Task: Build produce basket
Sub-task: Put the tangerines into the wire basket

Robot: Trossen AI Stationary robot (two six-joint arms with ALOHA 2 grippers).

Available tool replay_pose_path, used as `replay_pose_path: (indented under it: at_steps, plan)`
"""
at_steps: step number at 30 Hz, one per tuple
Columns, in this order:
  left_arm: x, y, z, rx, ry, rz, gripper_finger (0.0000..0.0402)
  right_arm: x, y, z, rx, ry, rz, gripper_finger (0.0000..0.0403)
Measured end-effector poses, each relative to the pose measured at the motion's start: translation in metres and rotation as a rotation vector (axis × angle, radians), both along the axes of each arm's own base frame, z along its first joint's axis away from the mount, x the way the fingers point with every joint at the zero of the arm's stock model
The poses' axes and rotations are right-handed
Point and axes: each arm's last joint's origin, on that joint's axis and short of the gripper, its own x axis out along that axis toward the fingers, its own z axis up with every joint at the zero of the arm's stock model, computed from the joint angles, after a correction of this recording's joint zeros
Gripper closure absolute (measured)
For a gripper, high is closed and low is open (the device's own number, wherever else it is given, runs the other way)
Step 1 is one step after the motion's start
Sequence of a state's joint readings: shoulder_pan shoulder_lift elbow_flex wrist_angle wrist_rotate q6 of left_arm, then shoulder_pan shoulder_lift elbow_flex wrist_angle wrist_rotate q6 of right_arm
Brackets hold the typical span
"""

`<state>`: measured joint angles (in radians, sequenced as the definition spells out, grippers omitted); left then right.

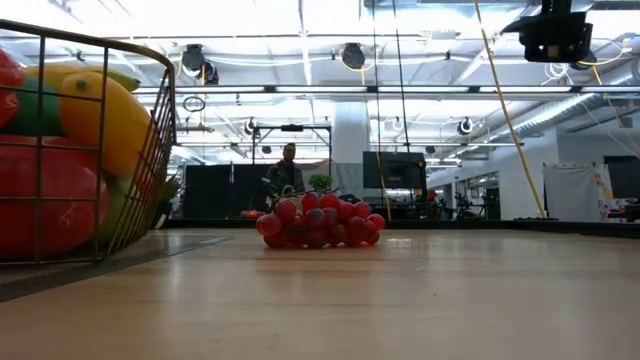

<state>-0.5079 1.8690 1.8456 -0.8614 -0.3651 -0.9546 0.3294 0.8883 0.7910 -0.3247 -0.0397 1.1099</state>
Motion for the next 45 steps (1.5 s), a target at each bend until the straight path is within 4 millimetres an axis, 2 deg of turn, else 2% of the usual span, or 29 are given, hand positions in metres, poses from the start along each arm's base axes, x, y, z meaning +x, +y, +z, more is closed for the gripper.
replay_pose_path:
  at_steps: [6, 10, 14, 17, 23, 26, 30, 33, 39, 45]
  plan:
    - [-0.041, 0.032, 0.06, 0.098, -0.133, 0.003, 0.0399, 0.003, -0.004, -0.001, -0.069, -0.021, -0.137, 0.0074]
    - [-0.072, 0.053, 0.09, 0.134, -0.172, -0.026, 0.0397, 0.01, -0.004, -0.005, -0.098, -0.013, -0.241, 0.0074]
    - [-0.107, 0.071, 0.115, 0.157, -0.211, -0.03, 0.0399, 0.028, 0.002, -0.011, -0.04, -0.043, -0.341, 0.0084]
    - [-0.132, 0.085, 0.128, 0.195, -0.224, -0.046, 0.0397, 0.05, 0.012, -0.014, 0.022, -0.136, -0.398, 0.0104]
    - [-0.171, 0.116, 0.146, 0.281, -0.247, -0.064, 0.0396, 0.093, 0.038, -0.03, 0.169, -0.374, -0.574, 0.0156]
    - [-0.189, 0.127, 0.154, 0.286, -0.277, -0.067, 0.0397, 0.116, 0.049, -0.038, 0.199, -0.432, -0.626, 0.0183]
    - [-0.208, 0.136, 0.162, 0.308, -0.319, -0.088, 0.0393, 0.151, 0.064, -0.034, 0.209, -0.382, -0.635, 0.0211]
    - [-0.218, 0.141, 0.165, 0.31, -0.338, -0.091, 0.0398, 0.175, 0.07, -0.028, 0.173, -0.258, -0.647, 0.0219]
    - [-0.227, 0.144, 0.162, 0.325, -0.296, -0.101, 0.0394, 0.211, 0.059, -0.008, 0.133, -0.004, -0.607, 0.022]
    - [-0.228, 0.145, 0.157, 0.308, -0.247, -0.087, 0.0392, 0.231, 0.033, -0.017, 0.239, 0.066, -0.531, 0.022]
